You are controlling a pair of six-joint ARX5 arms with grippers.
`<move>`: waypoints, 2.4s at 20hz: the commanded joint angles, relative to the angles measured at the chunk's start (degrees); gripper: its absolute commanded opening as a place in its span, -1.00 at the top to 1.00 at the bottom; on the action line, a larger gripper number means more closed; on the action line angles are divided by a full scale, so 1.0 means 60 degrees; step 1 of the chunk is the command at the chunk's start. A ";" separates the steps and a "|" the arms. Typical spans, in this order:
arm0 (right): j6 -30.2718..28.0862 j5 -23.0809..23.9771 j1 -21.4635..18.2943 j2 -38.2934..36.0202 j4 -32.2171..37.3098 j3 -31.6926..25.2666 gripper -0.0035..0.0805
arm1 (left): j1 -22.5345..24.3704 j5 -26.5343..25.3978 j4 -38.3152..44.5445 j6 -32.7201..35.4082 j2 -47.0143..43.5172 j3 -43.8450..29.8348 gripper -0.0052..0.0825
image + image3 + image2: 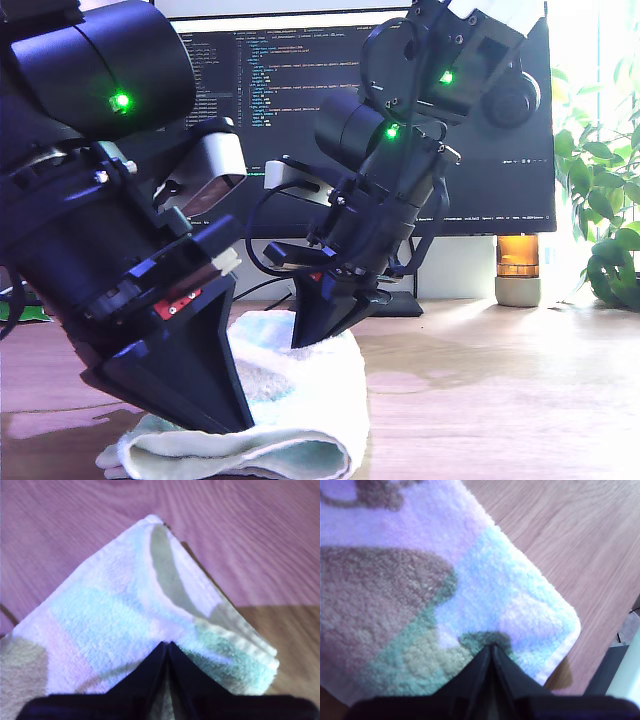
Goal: Fold the tea towel to a neat square and place it to the right
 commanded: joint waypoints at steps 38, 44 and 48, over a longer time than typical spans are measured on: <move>-0.1537 -0.0317 -0.0266 -0.8531 -0.0907 -0.3464 0.95 | 0.3956 0.4062 0.1741 0.4022 -0.2371 -0.0339 0.94; -0.2422 0.0113 -0.0142 -1.0582 -0.0244 -0.5584 0.95 | 0.3952 0.4153 0.1905 0.4339 -0.1435 -0.0357 0.94; -0.3162 0.0809 0.0262 -1.0983 -0.0601 -0.6324 0.95 | 0.3850 0.4277 0.2557 0.4335 -0.0375 -0.0357 0.94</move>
